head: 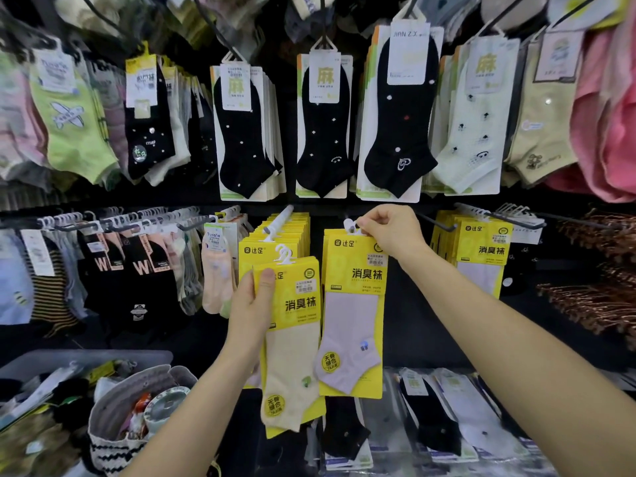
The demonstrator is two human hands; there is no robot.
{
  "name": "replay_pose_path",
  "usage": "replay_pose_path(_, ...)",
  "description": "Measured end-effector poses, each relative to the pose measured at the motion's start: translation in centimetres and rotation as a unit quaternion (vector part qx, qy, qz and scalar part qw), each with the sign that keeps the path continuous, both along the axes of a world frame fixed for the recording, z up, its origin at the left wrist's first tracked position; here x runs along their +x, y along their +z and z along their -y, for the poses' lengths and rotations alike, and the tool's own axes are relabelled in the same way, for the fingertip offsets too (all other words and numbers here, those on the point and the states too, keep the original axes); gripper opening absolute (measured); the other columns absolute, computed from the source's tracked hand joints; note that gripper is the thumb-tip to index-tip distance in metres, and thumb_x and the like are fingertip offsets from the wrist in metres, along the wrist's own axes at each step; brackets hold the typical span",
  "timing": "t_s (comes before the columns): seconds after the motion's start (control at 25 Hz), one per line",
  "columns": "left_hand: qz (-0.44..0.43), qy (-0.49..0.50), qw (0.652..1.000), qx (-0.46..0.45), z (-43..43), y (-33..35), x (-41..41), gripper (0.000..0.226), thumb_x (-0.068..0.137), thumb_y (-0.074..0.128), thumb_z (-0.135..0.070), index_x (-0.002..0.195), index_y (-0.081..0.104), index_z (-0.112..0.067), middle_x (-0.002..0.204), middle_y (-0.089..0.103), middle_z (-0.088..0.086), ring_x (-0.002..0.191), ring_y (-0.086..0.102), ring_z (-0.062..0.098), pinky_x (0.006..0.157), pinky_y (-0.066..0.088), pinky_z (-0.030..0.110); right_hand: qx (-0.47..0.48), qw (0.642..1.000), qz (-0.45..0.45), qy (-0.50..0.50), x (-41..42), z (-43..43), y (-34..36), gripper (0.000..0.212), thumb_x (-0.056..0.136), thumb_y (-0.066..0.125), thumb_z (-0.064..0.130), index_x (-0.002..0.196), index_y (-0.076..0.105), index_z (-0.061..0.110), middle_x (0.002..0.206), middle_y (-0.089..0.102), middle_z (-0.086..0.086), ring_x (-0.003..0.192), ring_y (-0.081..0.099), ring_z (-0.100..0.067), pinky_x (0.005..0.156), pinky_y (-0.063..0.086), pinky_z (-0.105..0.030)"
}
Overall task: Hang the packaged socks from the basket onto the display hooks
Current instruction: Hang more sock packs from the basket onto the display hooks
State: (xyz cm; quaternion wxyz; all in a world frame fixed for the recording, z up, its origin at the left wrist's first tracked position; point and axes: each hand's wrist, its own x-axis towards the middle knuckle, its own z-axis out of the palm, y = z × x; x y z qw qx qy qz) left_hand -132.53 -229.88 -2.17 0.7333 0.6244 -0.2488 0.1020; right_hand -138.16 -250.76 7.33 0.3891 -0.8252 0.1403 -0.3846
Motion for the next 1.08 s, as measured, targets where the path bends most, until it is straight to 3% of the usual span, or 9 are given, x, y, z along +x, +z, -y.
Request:
replay_pose_path(0.24,0.017,-0.005,1.000,0.007,-1.2,0.2,-0.1,0.017,0.098,0.044,-0.028,0.089,0.058,-0.031,0.082,0.069,-0.027,0.076,0.067,-0.001,0.074,0.057,0.040,-0.005,1.000,-0.017,-0.017,1.1,-0.3,-0.5,0.019,0.082,0.067,0.028,0.063,0.063,0.027,0.067,0.064,0.011,0.075,0.062,-0.007,0.072,0.053,-0.030)
replay_pose_path(0.36,-0.004,-0.014,1.000,-0.003,-0.2,0.5,-0.2,0.018,0.097,0.045,-0.032,0.087,0.059,-0.024,0.083,0.070,-0.010,0.081,0.067,0.012,0.077,0.056,0.044,-0.025,0.999,-0.015,-0.030,0.5,-0.3,-0.4,0.018,0.084,0.066,0.029,0.068,0.060,0.022,0.067,0.061,0.011,0.072,0.059,-0.006,0.063,0.046,-0.022)
replay_pose_path(0.52,-0.009,-0.034,0.999,-0.020,1.8,0.9,-0.8,0.013,0.094,0.052,-0.030,0.085,0.061,-0.024,0.083,0.070,-0.009,0.080,0.067,0.012,0.070,0.057,0.031,-0.093,0.992,0.079,-0.019,-1.5,-1.6,-0.9,0.017,0.086,0.061,0.032,0.074,0.063,0.020,0.071,0.058,0.011,0.066,0.051,-0.002,0.058,0.037,-0.013)
replay_pose_path(0.64,0.002,-0.063,0.998,-0.021,3.6,1.1,-1.6,0.005,0.091,0.059,-0.024,0.087,0.062,-0.023,0.080,0.072,-0.010,0.076,0.069,0.008,0.061,0.056,0.022,-0.138,0.988,0.021,0.070,-2.6,-3.1,-1.7,0.015,0.084,0.064,0.031,0.077,0.069,0.019,0.078,0.063,0.007,0.073,0.054,-0.004,0.065,0.039,-0.012)
replay_pose_path(0.8,-0.011,-0.084,0.996,-0.018,5.2,1.2,-2.2,0.002,0.088,0.061,-0.024,0.088,0.063,-0.022,0.077,0.073,-0.013,0.070,0.070,0.005,0.052,0.051,0.016,-0.140,0.986,-0.016,0.087,-3.5,-2.0,-1.4,0.011,0.087,0.063,0.022,0.080,0.070,0.017,0.076,0.061,0.014,0.075,0.055,-0.002,0.066,0.040,-0.012)
replay_pose_path(1.0,-0.028,-0.129,0.991,0.027,5.5,1.7,-1.9,0.012,0.092,0.054,-0.029,0.095,0.063,-0.021,0.094,0.072,-0.002,0.084,0.070,0.013,0.070,0.057,0.027,-0.159,0.983,-0.069,0.061,-3.0,-1.1,-0.9,0.015,0.090,0.055,0.021,0.077,0.062,0.020,0.071,0.055,0.016,0.067,0.052,-0.002,0.058,0.039,-0.014)
replay_pose_path(1.08,0.005,-0.096,0.995,0.034,5.0,1.8,-1.6,0.018,0.096,0.048,-0.029,0.088,0.061,-0.019,0.086,0.068,-0.005,0.076,0.063,0.009,0.068,0.052,0.022,-0.123,0.990,-0.058,0.043,-2.6,-0.5,-0.3,0.015,0.090,0.053,0.020,0.078,0.062,0.018,0.074,0.056,0.014,0.072,0.053,-0.006,0.063,0.042,-0.021)
